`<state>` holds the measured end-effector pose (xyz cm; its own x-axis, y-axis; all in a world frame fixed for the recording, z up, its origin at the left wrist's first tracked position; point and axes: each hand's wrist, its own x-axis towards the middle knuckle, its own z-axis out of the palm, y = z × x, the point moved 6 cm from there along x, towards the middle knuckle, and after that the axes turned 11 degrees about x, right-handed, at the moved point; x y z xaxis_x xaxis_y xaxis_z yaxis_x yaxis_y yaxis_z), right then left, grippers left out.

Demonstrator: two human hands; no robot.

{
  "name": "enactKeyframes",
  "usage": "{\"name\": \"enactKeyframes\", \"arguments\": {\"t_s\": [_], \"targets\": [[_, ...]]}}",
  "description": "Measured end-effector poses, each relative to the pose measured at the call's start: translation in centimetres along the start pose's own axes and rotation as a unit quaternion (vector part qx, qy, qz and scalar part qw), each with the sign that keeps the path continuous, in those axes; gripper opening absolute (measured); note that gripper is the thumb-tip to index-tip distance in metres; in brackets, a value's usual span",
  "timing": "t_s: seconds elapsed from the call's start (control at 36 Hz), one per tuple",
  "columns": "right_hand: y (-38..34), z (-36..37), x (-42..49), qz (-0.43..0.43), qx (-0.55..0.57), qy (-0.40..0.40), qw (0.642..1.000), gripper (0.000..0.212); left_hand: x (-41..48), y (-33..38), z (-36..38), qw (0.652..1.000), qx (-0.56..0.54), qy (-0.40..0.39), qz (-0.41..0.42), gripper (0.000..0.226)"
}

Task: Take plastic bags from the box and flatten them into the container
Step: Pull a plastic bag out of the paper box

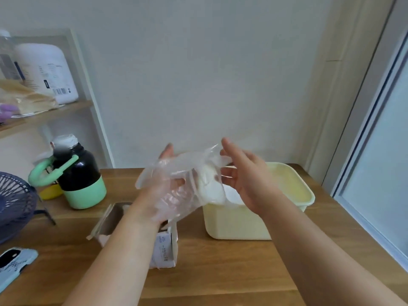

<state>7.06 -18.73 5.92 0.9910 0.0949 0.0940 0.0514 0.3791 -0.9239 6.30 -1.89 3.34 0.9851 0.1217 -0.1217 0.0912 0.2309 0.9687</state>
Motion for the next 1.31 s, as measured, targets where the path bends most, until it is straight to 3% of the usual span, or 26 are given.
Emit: {"name": "enactKeyframes", "arguments": {"t_s": [0.08,0.14,0.19,0.28,0.36,0.42,0.47,0.53,0.56,0.64,0.69,0.78,0.83,0.89,0.94,1.06,1.11,1.19,1.25,1.31], "targets": [[-0.7,-2.0,0.3,-0.036,-0.069,0.057,0.995,0.009,-2.0,2.0,3.0,0.986,0.053,-0.141,0.067,0.116],[-0.9,-2.7,0.3,-0.031,-0.065,0.07,0.995,0.027,-2.3,1.4,3.8,0.973,0.11,-0.182,0.085,0.135],[-1.1,-3.2,0.3,-0.027,-0.054,0.074,0.995,0.037,-1.9,0.9,4.7,0.951,0.218,-0.194,0.098,0.14],[-1.4,-4.0,0.3,-0.032,-0.101,0.074,0.992,0.042,-1.1,0.5,5.8,0.918,0.345,-0.145,0.132,0.121],[-1.9,-5.0,0.7,-0.028,-0.134,0.072,0.988,0.044,0.0,1.2,6.1,0.896,0.4,-0.045,0.187,0.068],[-2.4,-5.8,1.1,-0.029,-0.145,0.073,0.986,0.045,0.9,1.6,5.8,0.915,0.366,-0.01,0.172,0.037],[-2.9,-7.0,1.7,-0.029,-0.172,0.083,0.981,0.047,2.0,1.7,5.6,0.944,0.304,0.004,0.128,0.019],[-3.0,-8.1,2.5,-0.028,-0.203,0.092,0.974,0.051,3.1,1.9,5.2,0.95,0.294,0.032,0.1,0.019],[-3.0,-8.6,2.8,-0.029,-0.218,0.098,0.97,0.053,3.7,2.2,4.9,0.933,0.34,0.058,0.105,0.023],[-2.8,-10.2,3.8,-0.029,-0.297,0.113,0.948,0.059,3.9,3.4,4.1,0.827,0.509,0.181,0.158,0.043],[-2.4,-10.9,4.4,-0.008,-0.365,0.103,0.925,0.065,2.9,4.2,4.6,0.789,0.512,0.23,0.248,0.048],[-1.1,-12.0,5.1,0.04,-0.421,0.085,0.902,0.07,2.4,3.8,8.1,0.749,0.531,0.134,0.374,0.04],[-0.7,-12.4,5.4,0.039,-0.422,0.08,0.902,0.069,3.4,2.1,9.9,0.741,0.572,0.044,0.349,0.039],[-1.0,-11.8,5.5,0.013,-0.398,0.065,0.915,0.065,4.5,0.5,10.1,0.756,0.592,-0.012,0.278,0.048],[-1.9,-10.3,5.4,-0.019,-0.354,0.029,0.935,0.061,5.3,-0.4,9.8,0.768,0.591,-0.034,0.244,0.059],[-2.7,-9.2,5.6,-0.029,-0.283,-0.008,0.959,0.061,5.4,-0.8,10.0,0.774,0.571,-0.052,0.269,0.064],[-1.8,-10.2,6.1,0.001,-0.347,0.005,0.938,0.061,5.5,-0.9,10.1,0.76,0.583,-0.052,0.282,0.065],[-0.4,-12.0,6.4,0.065,-0.484,0.027,0.872,0.059,5.8,-1.3,10.3,0.735,0.608,-0.072,0.29,0.064],[0.1,-12.6,6.5,0.087,-0.559,0.02,0.824,0.061,6.2,-1.9,10.8,0.705,0.643,-0.111,0.28,0.058],[0.1,-12.7,6.6,0.092,-0.596,0.014,0.798,0.064,6.6,-3.0,11.4,0.657,0.698,-0.159,0.236,0.052]]}}
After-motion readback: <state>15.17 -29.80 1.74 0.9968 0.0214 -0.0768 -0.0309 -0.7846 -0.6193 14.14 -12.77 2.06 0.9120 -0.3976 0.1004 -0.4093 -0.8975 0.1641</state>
